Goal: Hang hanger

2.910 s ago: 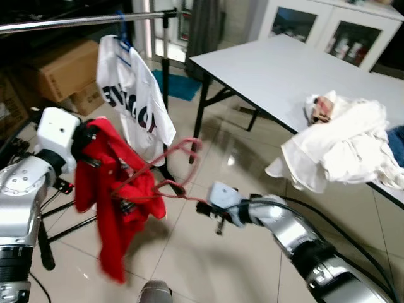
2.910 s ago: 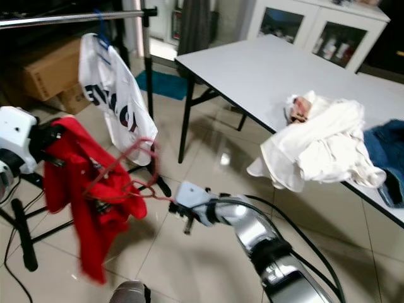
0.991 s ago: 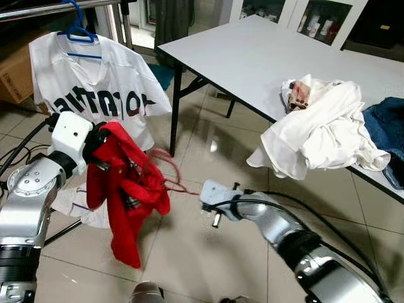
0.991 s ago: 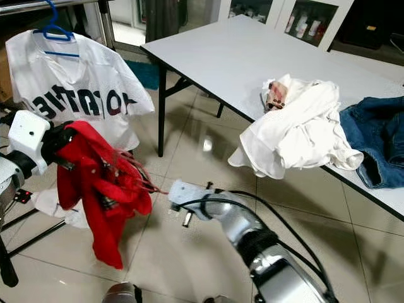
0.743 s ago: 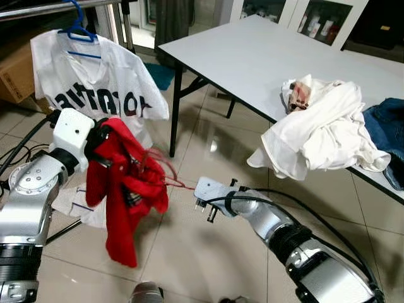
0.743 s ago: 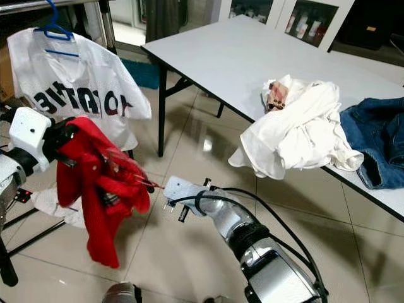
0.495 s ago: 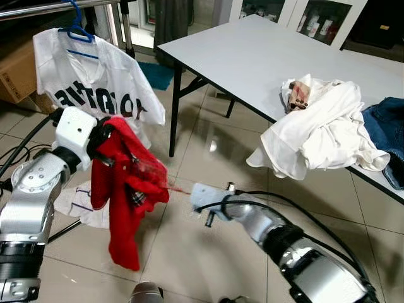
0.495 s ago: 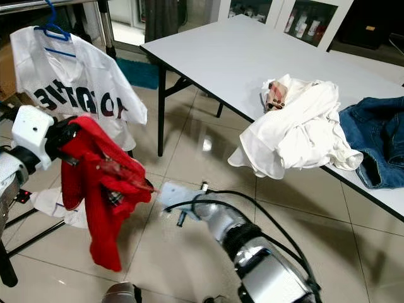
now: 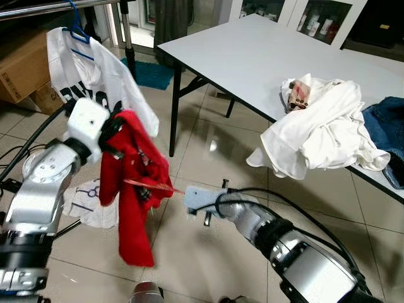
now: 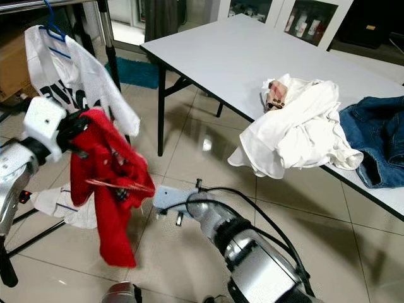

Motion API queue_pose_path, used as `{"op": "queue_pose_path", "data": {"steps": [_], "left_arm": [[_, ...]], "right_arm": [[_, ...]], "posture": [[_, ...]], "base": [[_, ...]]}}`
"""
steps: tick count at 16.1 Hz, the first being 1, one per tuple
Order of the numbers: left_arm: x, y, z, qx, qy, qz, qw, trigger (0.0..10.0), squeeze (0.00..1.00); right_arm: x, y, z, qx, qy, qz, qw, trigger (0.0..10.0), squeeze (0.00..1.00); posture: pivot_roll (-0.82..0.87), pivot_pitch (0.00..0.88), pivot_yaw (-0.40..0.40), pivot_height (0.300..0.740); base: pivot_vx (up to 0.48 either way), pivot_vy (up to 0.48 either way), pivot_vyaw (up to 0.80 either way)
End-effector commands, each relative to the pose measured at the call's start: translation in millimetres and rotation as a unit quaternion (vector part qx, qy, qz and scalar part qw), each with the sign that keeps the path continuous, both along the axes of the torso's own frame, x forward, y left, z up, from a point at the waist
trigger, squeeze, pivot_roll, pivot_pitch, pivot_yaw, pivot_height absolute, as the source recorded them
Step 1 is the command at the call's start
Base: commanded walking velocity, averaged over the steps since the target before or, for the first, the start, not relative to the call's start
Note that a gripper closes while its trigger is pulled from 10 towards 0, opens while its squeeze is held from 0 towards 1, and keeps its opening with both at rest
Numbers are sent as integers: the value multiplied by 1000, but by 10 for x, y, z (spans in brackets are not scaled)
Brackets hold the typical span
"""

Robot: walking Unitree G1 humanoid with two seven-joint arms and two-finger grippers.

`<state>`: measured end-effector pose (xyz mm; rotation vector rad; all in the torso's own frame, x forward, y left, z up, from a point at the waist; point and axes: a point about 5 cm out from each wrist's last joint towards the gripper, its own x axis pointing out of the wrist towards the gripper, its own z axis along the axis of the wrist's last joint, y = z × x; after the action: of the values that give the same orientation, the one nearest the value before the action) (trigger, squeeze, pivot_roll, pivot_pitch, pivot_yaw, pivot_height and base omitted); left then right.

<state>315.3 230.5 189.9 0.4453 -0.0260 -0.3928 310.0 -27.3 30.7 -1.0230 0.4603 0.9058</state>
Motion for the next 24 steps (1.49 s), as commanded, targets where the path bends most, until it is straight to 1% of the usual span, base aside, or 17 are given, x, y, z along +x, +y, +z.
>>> {"op": "queue_pose_path", "data": {"steps": [1,2,4,5,7,8,9,10,11,13,14,15,16,19,20,22,24], "left_arm": [[17,-98,128,10,-27,-21,999,10000,0],[20,-127,123,15,-26,-26,999,10000,0],[44,-239,135,26,-31,-40,998,10000,0],[49,-300,135,43,-33,-50,997,10000,0],[46,-365,132,73,-37,-62,995,10000,0],[43,-369,132,78,-37,-64,994,10000,0],[20,-363,135,100,-34,-70,992,10000,0],[2,-342,126,120,-29,-73,990,10000,0],[-4,-328,111,130,-25,-74,988,10000,0],[-33,-243,35,155,-6,-71,985,10000,0],[-50,-192,16,155,-1,-64,986,10000,0],[-68,-161,29,153,-2,-58,986,10000,0],[-76,-166,54,151,-7,-58,987,10000,0],[-64,-202,128,144,-28,-58,987,10000,0],[-42,-251,170,142,-42,-62,987,10000,0],[-7,-322,249,142,-62,-71,985,10000,0],[30,-373,355,146,-77,-83,983,10000,0]], "right_arm": [[40,-36,23,-7,-3,-13,1000,10000,0],[63,-21,49,-8,-7,-20,1000,10000,0],[91,9,76,-20,-22,-45,999,10000,0],[92,10,71,-25,-21,-62,998,10000,0],[73,-21,33,-23,4,-98,995,10000,0],[71,-35,24,-25,7,-105,994,10000,0],[48,-111,-31,-33,28,-126,991,10000,0],[29,-154,-65,-39,42,-139,989,10000,0],[22,-165,-76,-41,48,-144,987,10000,0],[-8,-176,-97,-39,86,-161,982,10000,0],[-21,-174,-103,-34,107,-160,981,10000,0],[-32,-206,-119,-42,119,-162,979,10000,0],[-43,-234,-134,-49,127,-161,978,10000,0],[-36,-244,-128,-73,120,-139,980,10000,0],[-33,-228,-115,-85,119,-122,982,10000,0],[-12,-203,-90,-108,95,-91,985,10000,0],[-11,-173,-79,-112,92,-79,986,10000,0]], "posture": [[169,64,-84,740],[168,67,-83,740],[170,69,-83,740],[170,69,-83,740],[171,68,-87,740],[171,68,-87,740],[171,68,-86,740],[171,68,-86,740],[173,69,-85,740],[174,69,-86,740],[174,69,-86,740],[171,70,-90,740],[172,68,-94,740],[170,66,-96,740],[166,62,-96,740],[163,58,-93,740],[162,54,-85,740]], "base": [[0,0,0],[0,0,0],[0,0,0],[0,0,0],[0,0,0],[0,0,0],[0,0,0],[0,0,0],[0,0,0],[0,0,0],[0,0,0],[0,0,0],[0,0,0],[0,0,0],[0,0,0],[0,0,0],[0,0,0]]}}
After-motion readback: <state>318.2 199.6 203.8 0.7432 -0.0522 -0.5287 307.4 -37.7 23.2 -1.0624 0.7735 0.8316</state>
